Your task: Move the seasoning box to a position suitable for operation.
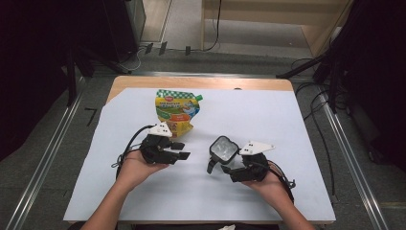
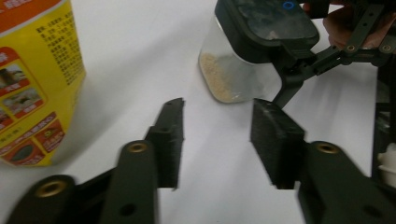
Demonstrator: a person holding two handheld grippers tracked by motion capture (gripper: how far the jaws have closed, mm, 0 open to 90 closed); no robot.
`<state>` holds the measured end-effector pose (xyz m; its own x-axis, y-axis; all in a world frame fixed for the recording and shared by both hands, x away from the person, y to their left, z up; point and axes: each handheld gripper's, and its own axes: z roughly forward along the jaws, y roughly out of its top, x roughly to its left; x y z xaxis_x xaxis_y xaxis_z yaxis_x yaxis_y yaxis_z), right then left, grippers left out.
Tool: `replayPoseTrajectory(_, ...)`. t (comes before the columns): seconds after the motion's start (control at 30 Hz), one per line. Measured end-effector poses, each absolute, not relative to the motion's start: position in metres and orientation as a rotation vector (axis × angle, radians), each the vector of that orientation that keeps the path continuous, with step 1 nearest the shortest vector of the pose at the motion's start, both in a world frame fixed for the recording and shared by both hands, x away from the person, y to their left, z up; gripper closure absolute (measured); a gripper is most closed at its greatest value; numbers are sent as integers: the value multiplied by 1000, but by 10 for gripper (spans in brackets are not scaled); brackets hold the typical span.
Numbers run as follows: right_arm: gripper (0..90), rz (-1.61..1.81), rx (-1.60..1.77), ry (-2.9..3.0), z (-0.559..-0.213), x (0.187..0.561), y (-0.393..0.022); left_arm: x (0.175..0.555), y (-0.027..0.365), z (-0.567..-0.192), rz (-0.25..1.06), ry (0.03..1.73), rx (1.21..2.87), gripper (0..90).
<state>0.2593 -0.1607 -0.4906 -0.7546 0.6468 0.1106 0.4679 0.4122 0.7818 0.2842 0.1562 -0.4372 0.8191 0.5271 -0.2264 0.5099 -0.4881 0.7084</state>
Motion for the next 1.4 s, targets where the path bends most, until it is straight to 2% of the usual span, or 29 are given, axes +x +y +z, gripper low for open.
replayPoseTrajectory(0.1,251,1267,975,2456,-484,256,-168,284,152,-436,11,747,2183,669)
replayPoseTrajectory(0.33,378,1248,948,2458,-474,246,-180,285,140,-432,-22,677,2217,900)
replayPoseTrajectory(0.5,586,1236,967,2464,-470,245,-185,289,125,-426,-68,629,2220,900)
replayPoseTrajectory(0.57,693,1255,1043,2498,-470,248,-187,291,118,-423,-57,601,2232,900)
replayPoseTrajectory(0.73,895,1255,1132,2494,-470,251,-193,294,106,-428,-60,584,2255,900)
replayPoseTrajectory(0.83,900,1259,1151,2471,-468,252,-195,292,105,-436,-97,611,2229,900)
replayPoseTrajectory(1.1,900,1247,1174,2466,-471,255,-188,289,99,-447,-48,614,2289,900)
replayPoseTrajectory(1.4,900,1228,1195,2461,-475,259,-183,284,89,-459,-55,607,2322,900)
